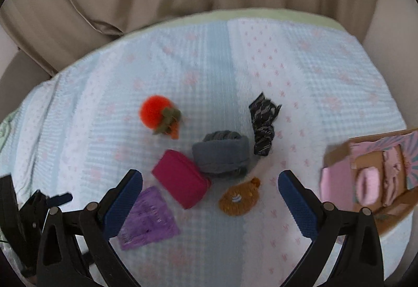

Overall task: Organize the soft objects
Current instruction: 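Grasp the purple packet with the left tool while the right grasps the grey hat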

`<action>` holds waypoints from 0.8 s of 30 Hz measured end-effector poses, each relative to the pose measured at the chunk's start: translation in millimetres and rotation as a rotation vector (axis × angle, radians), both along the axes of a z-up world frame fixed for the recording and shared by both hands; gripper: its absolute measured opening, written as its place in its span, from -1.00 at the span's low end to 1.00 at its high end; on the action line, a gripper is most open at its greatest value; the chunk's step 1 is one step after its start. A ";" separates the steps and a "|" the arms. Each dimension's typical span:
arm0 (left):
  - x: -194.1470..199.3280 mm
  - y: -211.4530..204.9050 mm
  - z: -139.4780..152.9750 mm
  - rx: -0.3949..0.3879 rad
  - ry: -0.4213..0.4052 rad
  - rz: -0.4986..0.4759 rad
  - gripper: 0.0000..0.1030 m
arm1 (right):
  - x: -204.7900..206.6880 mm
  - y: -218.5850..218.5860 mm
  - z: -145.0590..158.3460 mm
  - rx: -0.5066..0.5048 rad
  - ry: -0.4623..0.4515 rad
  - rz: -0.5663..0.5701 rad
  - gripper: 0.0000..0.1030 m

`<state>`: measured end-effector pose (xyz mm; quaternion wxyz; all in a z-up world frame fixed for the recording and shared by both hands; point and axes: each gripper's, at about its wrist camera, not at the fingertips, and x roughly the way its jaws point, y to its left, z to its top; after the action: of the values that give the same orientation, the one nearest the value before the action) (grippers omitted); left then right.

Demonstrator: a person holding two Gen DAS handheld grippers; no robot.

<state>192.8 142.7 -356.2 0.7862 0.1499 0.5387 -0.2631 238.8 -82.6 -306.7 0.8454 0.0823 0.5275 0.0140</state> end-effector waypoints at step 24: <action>7.6 -37.2 -134.3 0.155 0.042 -0.200 1.00 | 77.5 4.1 -135.5 -0.020 0.151 -0.030 0.68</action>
<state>200.3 105.5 -490.5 0.7306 0.2575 0.5561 -0.3010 316.3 -78.5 -442.3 0.8041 0.0824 0.5887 -0.0106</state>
